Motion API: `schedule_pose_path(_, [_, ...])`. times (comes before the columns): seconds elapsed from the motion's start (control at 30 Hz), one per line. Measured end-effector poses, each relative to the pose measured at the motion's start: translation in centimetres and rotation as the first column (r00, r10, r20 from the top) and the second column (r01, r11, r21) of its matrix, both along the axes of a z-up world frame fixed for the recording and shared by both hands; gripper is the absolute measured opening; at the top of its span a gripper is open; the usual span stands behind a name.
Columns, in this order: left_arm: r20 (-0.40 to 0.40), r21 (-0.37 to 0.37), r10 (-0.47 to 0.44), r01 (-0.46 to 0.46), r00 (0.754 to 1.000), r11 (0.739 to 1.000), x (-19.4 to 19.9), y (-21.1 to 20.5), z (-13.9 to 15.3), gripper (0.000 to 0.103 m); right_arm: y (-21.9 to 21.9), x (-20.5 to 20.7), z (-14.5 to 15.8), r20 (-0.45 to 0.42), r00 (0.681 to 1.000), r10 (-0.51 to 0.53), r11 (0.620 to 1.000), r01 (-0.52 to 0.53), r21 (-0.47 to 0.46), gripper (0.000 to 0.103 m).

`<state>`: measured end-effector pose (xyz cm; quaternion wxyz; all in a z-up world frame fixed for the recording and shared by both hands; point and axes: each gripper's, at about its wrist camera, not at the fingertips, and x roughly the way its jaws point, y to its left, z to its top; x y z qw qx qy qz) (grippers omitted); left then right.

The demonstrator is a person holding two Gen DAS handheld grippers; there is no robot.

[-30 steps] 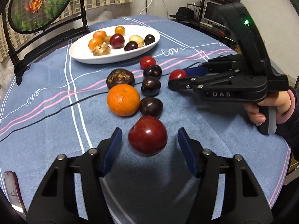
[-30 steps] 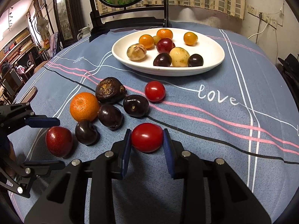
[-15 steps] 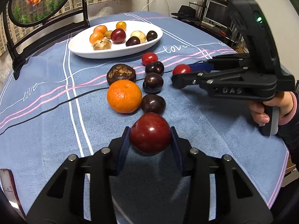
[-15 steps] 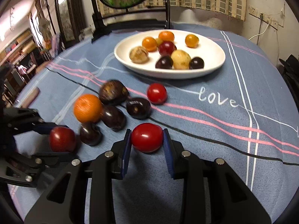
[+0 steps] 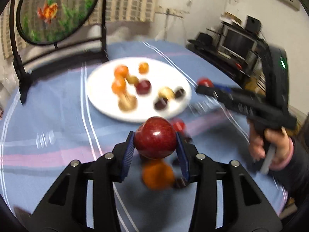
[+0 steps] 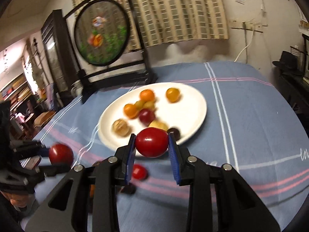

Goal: Organize fruits
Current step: 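Lower the red plum and cherry tomato onto the white plate and open both tools, then grasp the orange with the left tool while the right tool grasps a dark plum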

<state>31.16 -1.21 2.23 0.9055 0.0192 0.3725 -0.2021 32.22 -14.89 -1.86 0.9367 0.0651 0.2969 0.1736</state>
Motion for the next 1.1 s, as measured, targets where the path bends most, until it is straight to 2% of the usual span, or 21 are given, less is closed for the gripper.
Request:
schedule_pose_path(0.17, [0.003, 0.037, 0.113, -0.113, 0.994, 0.993, 7.1, 0.0, -0.5, 0.042, 0.7, 3.9, -0.8, -0.019, 1.000, -0.001, 1.000, 0.001, -0.009, 0.033])
schedule_pose_path(0.27, [-0.016, 0.055, 0.160, -0.159, 0.987, 0.986, 9.9, 0.1, -1.3, 0.043, 1.0, 5.6, -1.2, -0.017, 1.000, -0.008, 1.000, 0.007, -0.018, 0.033])
schedule_pose_path(0.33, [-0.027, 0.074, 0.195, -0.192, 0.981, 0.979, 11.2, 0.4, -1.7, 0.045, 1.1, 6.5, -1.3, -0.019, 1.000, -0.013, 1.000, 0.012, -0.028, 0.040])
schedule_pose_path(0.4, [-0.025, 0.071, 0.231, -0.229, 0.973, 0.971, 11.7, 0.8, -1.5, 0.080, 1.0, 6.6, -1.1, -0.028, 1.000, -0.014, 0.999, 0.013, -0.036, 0.040])
schedule_pose_path(0.5, [0.034, 0.022, 0.248, -0.249, 0.968, 0.968, 9.9, 1.6, -0.1, 0.088, 1.2, 5.5, -0.1, -0.015, 1.000, 0.009, 0.999, -0.009, -0.042, 0.040])
schedule_pose_path(0.7, [0.073, 0.038, 0.256, -0.259, 0.964, 0.965, 4.3, 2.4, 0.9, 0.097, 3.0, 0.7, 1.2, -0.009, 0.993, 0.116, 0.992, -0.116, -0.051, 0.040])
schedule_pose_path(0.77, [0.093, 0.043, 0.262, -0.266, 0.961, 0.963, 2.2, 2.8, 0.2, 0.099, 4.1, -1.5, 0.8, -0.012, 0.989, 0.145, 0.986, -0.146, -0.085, 0.040])
schedule_pose_path(0.87, [0.079, 0.073, 0.261, -0.266, 0.962, 0.961, 0.1, 3.3, -1.2, 0.099, 5.9, -4.2, -0.3, -0.028, 0.983, 0.183, 0.972, -0.185, -0.143, 0.053])
schedule_pose_path(1.0, [0.054, 0.083, 0.286, -0.290, 0.957, 0.953, -1.3, 4.3, -2.8, 0.099, 7.9, -7.2, -1.6, -0.087, 0.964, 0.252, 0.945, -0.264, -0.195, 0.054])
schedule_pose_path(1.1, [0.046, 0.119, 0.295, -0.298, 0.955, 0.947, -1.4, 4.5, -3.7, 0.099, 8.7, -8.5, -2.5, -0.121, 0.954, 0.275, 0.928, -0.296, -0.226, 0.054])
